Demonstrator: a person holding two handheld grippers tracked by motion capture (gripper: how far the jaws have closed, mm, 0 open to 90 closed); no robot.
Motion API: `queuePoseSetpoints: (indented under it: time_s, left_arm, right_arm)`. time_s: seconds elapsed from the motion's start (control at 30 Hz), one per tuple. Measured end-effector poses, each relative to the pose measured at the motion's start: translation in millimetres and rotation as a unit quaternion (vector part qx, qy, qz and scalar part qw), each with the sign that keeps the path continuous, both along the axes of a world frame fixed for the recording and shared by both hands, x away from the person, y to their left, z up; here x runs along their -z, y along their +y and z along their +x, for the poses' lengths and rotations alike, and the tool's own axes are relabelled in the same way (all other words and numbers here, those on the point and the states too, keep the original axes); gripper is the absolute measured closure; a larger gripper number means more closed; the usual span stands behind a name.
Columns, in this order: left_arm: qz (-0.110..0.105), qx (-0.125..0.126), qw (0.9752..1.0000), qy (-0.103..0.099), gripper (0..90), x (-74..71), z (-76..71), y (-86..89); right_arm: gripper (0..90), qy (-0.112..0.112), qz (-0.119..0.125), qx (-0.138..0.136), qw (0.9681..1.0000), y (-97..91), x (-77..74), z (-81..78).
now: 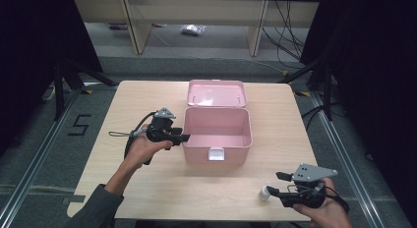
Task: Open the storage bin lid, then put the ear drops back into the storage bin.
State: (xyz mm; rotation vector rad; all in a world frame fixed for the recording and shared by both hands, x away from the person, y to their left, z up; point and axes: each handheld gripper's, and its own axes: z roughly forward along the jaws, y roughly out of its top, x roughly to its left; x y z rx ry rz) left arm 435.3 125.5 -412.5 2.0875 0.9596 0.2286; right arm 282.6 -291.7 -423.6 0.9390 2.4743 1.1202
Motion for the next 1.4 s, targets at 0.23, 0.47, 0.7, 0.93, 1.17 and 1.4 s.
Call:
queuePoseSetpoints:
  time_s: [0.23, 0.47, 0.7, 0.93, 1.17, 1.4]
  left_arm:
    - [-0.003, 0.012, 0.9999, 0.002, 55.8, 0.0, 1.0, 0.8]
    - [-0.006, 0.007, 1.0000, 0.002, 55.8, 0.4, 0.4, 0.1]
    - [-0.004, 0.008, 1.0000, 0.000, 55.6, 0.3, 0.7, 0.8]
    - [-0.004, 0.009, 1.0000, -0.001, 55.5, 0.3, 0.8, 0.6]
    - [-0.003, 0.009, 1.0000, -0.001, 55.4, 0.3, 0.6, 0.7]
    - [-0.005, 0.003, 1.0000, 0.002, 55.4, 0.6, 0.3, 0.2]
  right_arm:
    - [40.3, 0.006, -0.033, -0.009, 0.9994, 6.4, 4.8, 0.4]
    - [40.2, 0.011, -0.057, -0.006, 0.9983, 11.1, 9.9, 0.1]
    - [39.3, 0.021, -0.088, -0.014, 0.9958, 15.5, 12.7, 1.1]
    - [38.6, 0.011, -0.103, -0.026, 0.9943, 16.4, 17.3, 3.6]
    - [38.4, 0.022, -0.118, -0.028, 0.9924, 20.1, 17.1, 5.0]
    - [38.4, 0.038, -0.147, -0.027, 0.9880, 25.9, 14.0, 8.2]
